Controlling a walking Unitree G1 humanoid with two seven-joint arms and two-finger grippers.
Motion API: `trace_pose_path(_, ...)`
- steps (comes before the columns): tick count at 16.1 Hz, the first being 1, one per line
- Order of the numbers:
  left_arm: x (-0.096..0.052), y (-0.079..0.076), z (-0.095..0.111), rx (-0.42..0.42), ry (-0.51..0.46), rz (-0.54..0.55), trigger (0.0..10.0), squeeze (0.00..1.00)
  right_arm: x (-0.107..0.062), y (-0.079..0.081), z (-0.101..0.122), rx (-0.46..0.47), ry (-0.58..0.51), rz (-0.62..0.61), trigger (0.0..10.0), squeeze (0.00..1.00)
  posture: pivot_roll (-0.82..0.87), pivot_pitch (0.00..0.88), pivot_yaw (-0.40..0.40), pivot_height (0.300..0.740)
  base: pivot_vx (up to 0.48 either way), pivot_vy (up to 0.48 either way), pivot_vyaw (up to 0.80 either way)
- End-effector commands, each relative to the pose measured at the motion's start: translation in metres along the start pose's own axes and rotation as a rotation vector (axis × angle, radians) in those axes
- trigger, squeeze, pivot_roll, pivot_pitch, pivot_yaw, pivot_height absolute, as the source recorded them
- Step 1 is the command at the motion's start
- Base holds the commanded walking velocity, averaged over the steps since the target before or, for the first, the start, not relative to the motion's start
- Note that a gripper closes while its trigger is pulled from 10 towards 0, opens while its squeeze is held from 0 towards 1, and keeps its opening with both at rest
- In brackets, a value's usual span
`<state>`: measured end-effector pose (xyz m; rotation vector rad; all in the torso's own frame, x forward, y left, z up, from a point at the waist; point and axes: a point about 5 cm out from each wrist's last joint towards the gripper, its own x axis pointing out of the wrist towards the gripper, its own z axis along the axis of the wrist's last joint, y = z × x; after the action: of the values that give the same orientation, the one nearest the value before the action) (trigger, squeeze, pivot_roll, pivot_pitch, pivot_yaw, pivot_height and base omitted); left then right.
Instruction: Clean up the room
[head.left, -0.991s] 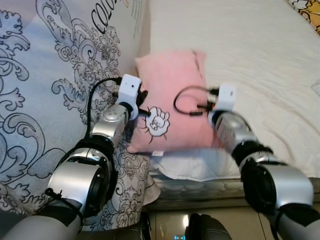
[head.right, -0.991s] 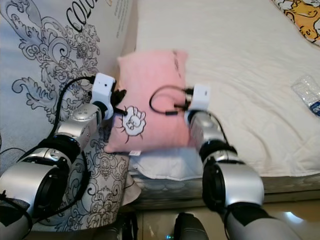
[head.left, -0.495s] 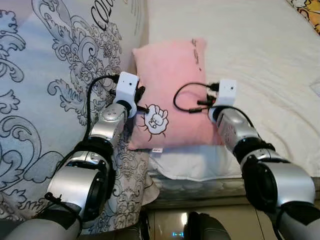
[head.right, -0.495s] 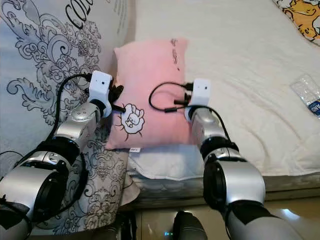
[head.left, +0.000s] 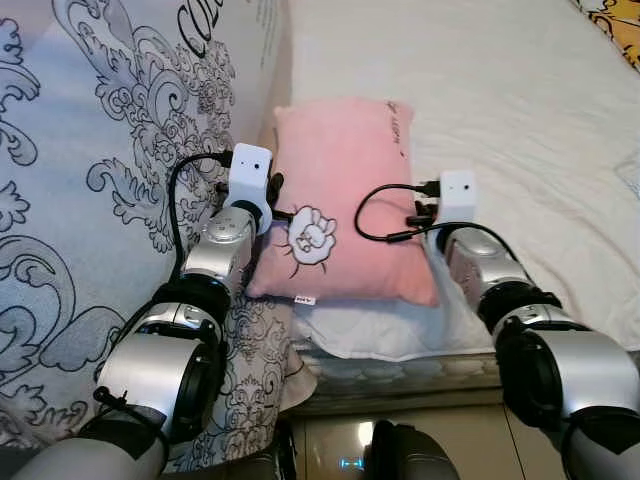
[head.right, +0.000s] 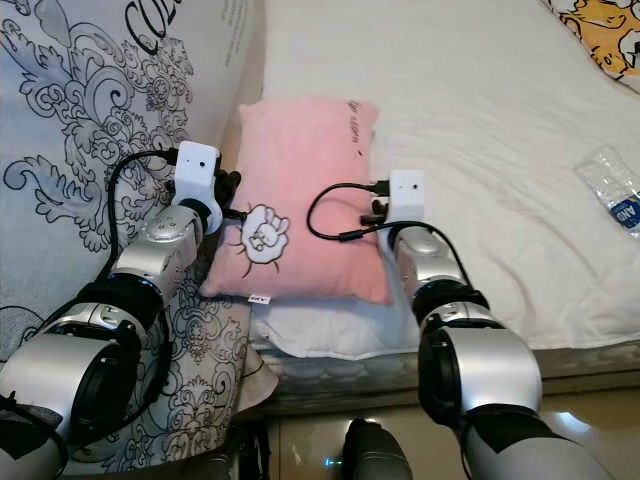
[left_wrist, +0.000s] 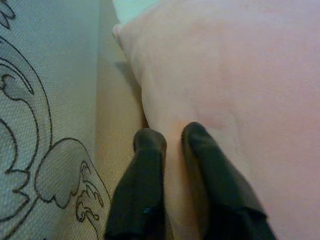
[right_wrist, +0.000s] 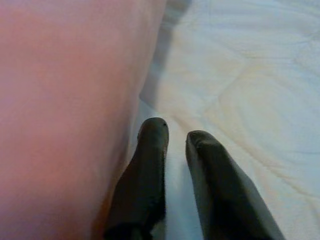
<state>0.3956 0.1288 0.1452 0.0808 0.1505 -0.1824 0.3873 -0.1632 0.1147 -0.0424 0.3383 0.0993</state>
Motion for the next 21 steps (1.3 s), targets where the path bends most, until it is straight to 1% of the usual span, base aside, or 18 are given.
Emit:
trace_pose_path(1, -0.003, 0.009, -0.008, -0.034, 0.025, 0.058, 10.0, 1.0, 0.002, 0.005, 0.008, -0.033, -0.009, 0.023, 10.0, 1.0, -0.04, 0.181, 0.078, 0.74, 0.0, 0.0, 0.0)
trace_pose_path(3, -0.002, 0.008, -0.003, -0.07, -0.002, 0.109, 10.0, 1.0, 0.002, 0.005, 0.022, -0.102, -0.043, 0.04, 10.0, 1.0, -0.04, 0.171, 0.078, 0.74, 0.0, 0.0, 0.0)
trace_pose_path(4, -0.002, 0.007, -0.002, -0.078, -0.001, 0.111, 10.0, 1.0, 0.003, 0.005, 0.024, -0.106, -0.05, 0.041, 10.0, 1.0, -0.04, 0.171, 0.078, 0.74, 0.0, 0.0, 0.0)
trace_pose_path(5, -0.003, 0.003, -0.001, -0.105, -0.002, 0.128, 10.0, 1.0, 0.003, 0.004, 0.034, -0.131, -0.079, 0.04, 10.0, 1.0, -0.05, 0.159, 0.085, 0.74, 0.0, 0.0, 0.0)
trace_pose_path(7, -0.006, -0.008, 0.0, -0.141, -0.018, 0.125, 10.0, 1.0, 0.003, 0.004, 0.04, -0.145, -0.097, 0.038, 10.0, 1.0, -0.05, 0.147, 0.09, 0.74, 0.0, 0.0, 0.0)
trace_pose_path(9, -0.02, -0.036, -0.003, -0.205, -0.022, 0.078, 10.0, 1.0, 0.003, 0.005, 0.042, -0.177, -0.101, 0.04, 10.0, 1.0, -0.05, 0.126, 0.095, 0.74, 0.0, 0.0, 0.0)
trace_pose_path(10, -0.028, -0.045, -0.003, -0.199, -0.029, 0.047, 10.0, 1.0, 0.003, 0.007, 0.042, -0.182, -0.101, 0.043, 10.0, 1.0, -0.04, 0.115, 0.096, 0.74, 0.0, 0.0, 0.0)
trace_pose_path(11, -0.035, -0.052, -0.001, -0.166, -0.043, 0.024, 10.0, 1.0, 0.003, 0.008, 0.044, -0.188, -0.107, 0.047, 10.0, 1.0, -0.04, 0.115, 0.096, 0.74, 0.0, 0.0, 0.0)
trace_pose_path(12, -0.046, -0.051, 0.002, -0.099, -0.083, 0.029, 10.0, 0.0, 0.003, 0.011, 0.055, -0.203, -0.172, 0.049, 10.0, 1.0, -0.04, 0.095, 0.098, 0.74, 0.0, 0.0, 0.0)
trace_pose_path(13, -0.052, -0.05, 0.004, -0.068, -0.099, 0.033, 10.0, 0.0, 0.002, 0.012, 0.06, -0.207, -0.205, 0.05, 10.0, 1.0, -0.04, 0.086, 0.1, 0.74, 0.0, 0.0, 0.0)
trace_pose_path(14, -0.068, -0.04, 0.012, 0.023, -0.169, 0.074, 10.0, 0.0, 0.0, 0.016, 0.074, -0.217, -0.3, 0.048, 10.0, 1.0, -0.04, 0.061, 0.098, 0.74, 0.0, 0.0, 0.0)
trace_pose_path(15, -0.083, -0.03, 0.024, 0.116, -0.249, 0.13, 10.0, 0.0, -0.003, 0.018, 0.082, -0.208, -0.384, 0.049, 10.0, 1.0, -0.05, 0.041, 0.097, 0.74, 0.0, 0.0, 0.0)
trace_pose_path(16, -0.092, -0.024, 0.027, 0.154, -0.275, 0.159, 10.0, 0.0, -0.006, 0.02, 0.083, -0.187, -0.445, 0.051, 10.0, 1.0, -0.05, 0.019, 0.092, 0.74, 0.0, 0.0, 0.0)
trace_pose_path(17, -0.097, -0.02, 0.026, 0.169, -0.274, 0.171, 10.0, 0.0, -0.009, 0.022, 0.079, -0.162, -0.484, 0.063, 10.0, 1.0, -0.05, 0.002, 0.09, 0.74, 0.0, 0.0, 0.0)
trace_pose_path(18, -0.1, -0.018, 0.022, 0.17, -0.262, 0.179, 10.0, 0.0, -0.012, 0.022, 0.075, -0.161, -0.514, 0.069, 10.0, 1.0, -0.06, 0.0, 0.089, 0.74, 0.0, 0.0, 0.0)
trace_pose_path(19, -0.108, -0.017, 0.009, 0.156, -0.218, 0.197, 10.0, 0.0, -0.021, 0.02, 0.058, -0.152, -0.557, 0.068, 10.0, 1.0, -0.07, 0.0, 0.087, 0.74, 0.0, 0.0, 0.0)
trace_pose_path(20, -0.11, -0.016, 0.006, 0.15, -0.208, 0.203, 10.0, 0.0, -0.022, 0.019, 0.054, -0.142, -0.557, 0.064, 10.0, 1.0, -0.07, 0.0, 0.087, 0.74, 0.0, 0.0, 0.0)
trace_pose_path(21, -0.116, -0.015, 0.0, 0.122, -0.188, 0.23, 10.0, 0.0, -0.027, 0.014, 0.039, -0.087, -0.549, 0.045, 10.0, 1.0, -0.08, 0.0, 0.086, 0.74, 0.0, 0.0, 0.0)
